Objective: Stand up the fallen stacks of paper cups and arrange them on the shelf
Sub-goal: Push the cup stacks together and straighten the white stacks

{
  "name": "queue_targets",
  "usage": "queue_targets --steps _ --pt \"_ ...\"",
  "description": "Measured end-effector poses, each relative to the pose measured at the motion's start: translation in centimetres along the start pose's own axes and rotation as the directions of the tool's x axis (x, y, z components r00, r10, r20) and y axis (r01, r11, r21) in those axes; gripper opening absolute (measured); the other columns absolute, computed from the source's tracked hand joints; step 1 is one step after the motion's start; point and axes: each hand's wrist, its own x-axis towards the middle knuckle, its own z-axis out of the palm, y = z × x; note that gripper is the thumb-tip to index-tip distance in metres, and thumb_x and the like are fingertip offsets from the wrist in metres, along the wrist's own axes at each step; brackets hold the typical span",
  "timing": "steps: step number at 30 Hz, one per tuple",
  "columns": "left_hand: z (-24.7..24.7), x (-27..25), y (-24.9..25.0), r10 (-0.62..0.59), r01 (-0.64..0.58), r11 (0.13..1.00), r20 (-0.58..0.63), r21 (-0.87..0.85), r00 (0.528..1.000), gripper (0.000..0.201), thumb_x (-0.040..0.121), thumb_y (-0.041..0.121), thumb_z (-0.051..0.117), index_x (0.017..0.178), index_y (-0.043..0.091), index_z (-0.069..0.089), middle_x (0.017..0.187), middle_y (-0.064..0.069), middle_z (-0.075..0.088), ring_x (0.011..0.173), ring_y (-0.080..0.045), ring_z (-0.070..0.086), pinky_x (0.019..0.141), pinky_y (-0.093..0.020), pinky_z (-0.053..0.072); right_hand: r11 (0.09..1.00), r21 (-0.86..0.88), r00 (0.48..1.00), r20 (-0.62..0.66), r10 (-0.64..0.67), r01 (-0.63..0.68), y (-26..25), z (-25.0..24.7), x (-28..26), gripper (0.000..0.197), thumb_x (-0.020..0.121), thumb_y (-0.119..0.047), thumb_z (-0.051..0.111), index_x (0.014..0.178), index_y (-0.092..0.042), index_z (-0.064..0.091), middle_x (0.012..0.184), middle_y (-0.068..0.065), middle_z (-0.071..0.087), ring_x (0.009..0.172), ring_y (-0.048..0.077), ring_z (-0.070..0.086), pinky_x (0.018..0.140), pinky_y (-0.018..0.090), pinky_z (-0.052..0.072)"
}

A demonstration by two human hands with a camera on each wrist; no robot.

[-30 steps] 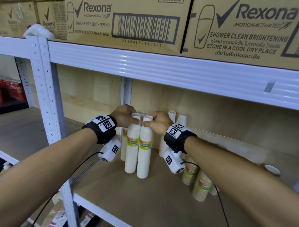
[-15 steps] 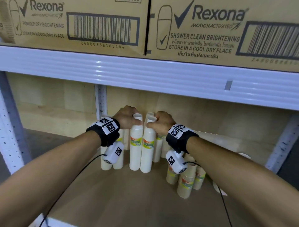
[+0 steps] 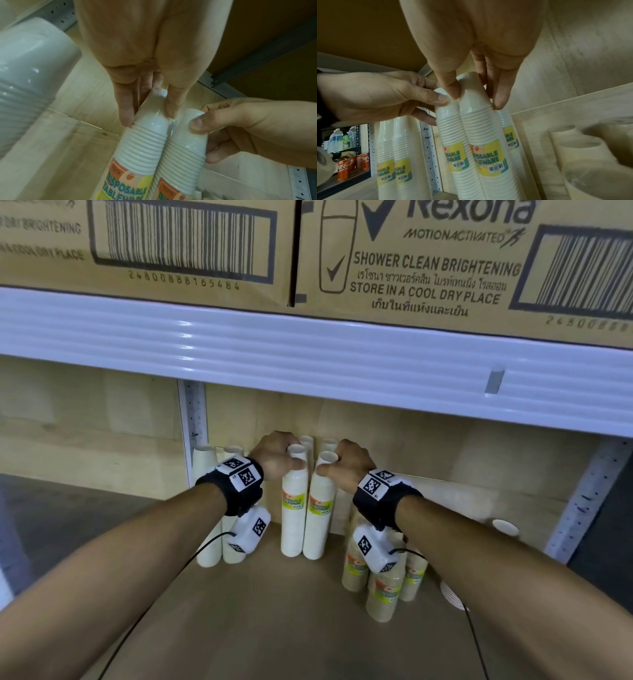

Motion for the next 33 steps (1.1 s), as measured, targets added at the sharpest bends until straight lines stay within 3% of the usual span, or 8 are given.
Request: queue_targets --steps 8,12,15,21,25,27,30,33 --pt "0.8 1.3 -0.8 -0.005 0.005 1.000 0.008 -0.013 1.000 0.031 0.083 0.026 0.074 0.110 0.017 0.063 0.105 0.003 0.059 0.095 -0.017 0.056 0.072 -0.025 0.040 1.000 0.022 1.000 0.002 -0.010 0.010 0.6 0.4 0.9 0.056 0.070 -0.044 0.075 0.117 -0.019 0.057 0.113 -0.003 0.062 0.102 0.020 0.061 0.060 0.025 0.039" --pt "1.1 1.9 -0.9 -0.005 0.005 1.000 0.012 -0.017 1.000 0.038 0.082 0.029 0.074 0.116 0.016 0.063 0.110 0.001 0.060 0.099 -0.018 0.058 0.076 -0.026 0.044 0.999 0.038 1.000 -0.007 -0.020 0.020 0.8 0.4 1.3 0.051 0.076 -0.038 0.075 0.120 -0.019 0.058 0.119 -0.001 0.063 0.106 0.019 0.060 0.071 0.024 0.039" --pt "1.2 2.3 -1.0 -0.016 0.016 0.999 0.014 -0.035 1.000 0.039 0.080 0.030 0.076 0.114 0.016 0.064 0.112 0.000 0.063 0.099 -0.019 0.061 0.078 -0.029 0.049 0.999 0.045 1.000 -0.014 -0.028 0.028 0.8 0.3 1.5 0.047 0.077 -0.036 0.076 0.117 -0.018 0.060 0.119 0.000 0.064 0.105 0.019 0.061 0.072 0.024 0.040" --pt "1.4 2.6 -1.0 -0.033 0.033 0.998 0.013 -0.052 0.999 0.046 0.077 0.033 0.077 0.118 0.017 0.064 0.115 0.000 0.063 0.101 -0.018 0.062 0.082 -0.031 0.053 0.999 0.040 1.000 -0.011 -0.012 0.012 0.8 0.4 1.9 0.043 0.074 -0.038 0.076 0.109 -0.017 0.062 0.111 0.001 0.067 0.098 0.019 0.063 0.060 0.023 0.039" --pt "1.5 2.5 -1.0 -0.070 0.068 0.988 -0.008 -0.136 0.998 0.045 0.076 0.029 0.079 0.116 0.016 0.064 0.108 -0.003 0.066 0.095 -0.018 0.064 0.073 -0.027 0.051 0.999 0.034 1.000 -0.003 -0.011 0.011 0.8 0.4 2.0 0.042 0.074 -0.037 0.076 0.108 -0.016 0.062 0.108 0.000 0.066 0.094 0.018 0.062 0.053 0.019 0.035" --pt "1.5 2.4 -1.0 -0.076 0.073 0.986 -0.010 -0.148 0.997 0.044 0.076 0.028 0.079 0.115 0.015 0.063 0.107 -0.004 0.066 0.093 -0.019 0.064 0.068 -0.025 0.048 1.000 0.023 1.000 -0.008 -0.014 0.014 0.7 0.3 1.9 0.044 0.075 -0.038 0.075 0.109 -0.015 0.061 0.109 0.001 0.064 0.093 0.018 0.061 0.058 0.023 0.041" --pt "1.3 2.2 -1.0 -0.078 0.075 0.986 -0.014 -0.148 0.997 0.044 0.077 0.028 0.078 0.116 0.016 0.063 0.108 -0.004 0.066 0.095 -0.019 0.064 0.068 -0.024 0.047 1.000 0.012 1.000 -0.014 -0.018 0.018 0.5 0.0 1.8 0.048 0.077 -0.040 0.074 0.114 -0.013 0.058 0.114 0.005 0.062 0.100 0.022 0.061 0.079 0.032 0.051" --pt "0.7 1.9 -0.7 -0.079 0.077 0.984 -0.008 -0.158 0.997 0.046 0.079 0.026 0.078 0.119 0.013 0.060 0.108 -0.006 0.066 0.098 -0.022 0.064 0.073 -0.027 0.048 0.999 0.022 0.999 -0.010 -0.036 0.036 -0.2 -0.5 1.8 0.051 0.080 -0.041 0.072 0.119 -0.013 0.055 0.117 0.004 0.060 0.096 0.020 0.058 0.082 0.032 0.051"
